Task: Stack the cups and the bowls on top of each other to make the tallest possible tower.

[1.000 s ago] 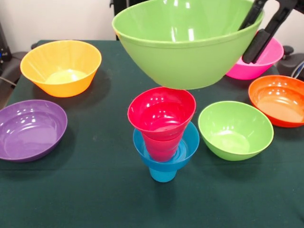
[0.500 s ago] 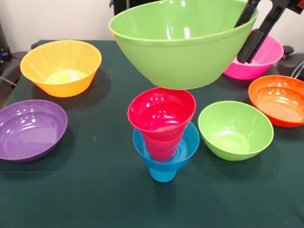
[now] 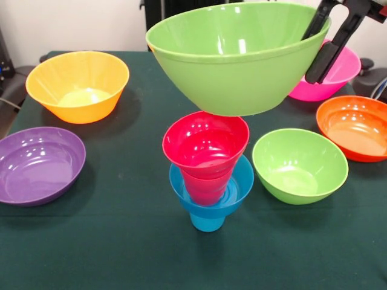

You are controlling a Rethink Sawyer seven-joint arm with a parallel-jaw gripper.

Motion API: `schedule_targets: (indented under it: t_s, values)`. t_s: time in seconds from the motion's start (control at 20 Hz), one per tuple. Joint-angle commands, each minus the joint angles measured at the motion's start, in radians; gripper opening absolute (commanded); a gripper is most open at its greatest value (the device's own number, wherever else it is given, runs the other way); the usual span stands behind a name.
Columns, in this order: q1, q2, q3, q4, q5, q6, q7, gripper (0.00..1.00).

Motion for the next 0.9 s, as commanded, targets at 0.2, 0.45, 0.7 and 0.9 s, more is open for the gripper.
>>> schedule_targets:
  t_s: [0.2,0.45,0.7,0.9]
  values:
    - [0.005,-0.01,0.128,0.117,-0.086,-0.027,-0.107,0.0]
    - [0.006,-0.02,0.136,0.148,-0.099,-0.051,-0.115,0.0]
    - [0.008,-0.028,0.14,0.176,-0.11,-0.078,-0.121,0.0]
    - [0.006,-0.033,0.15,0.192,-0.121,-0.089,-0.125,0.0]
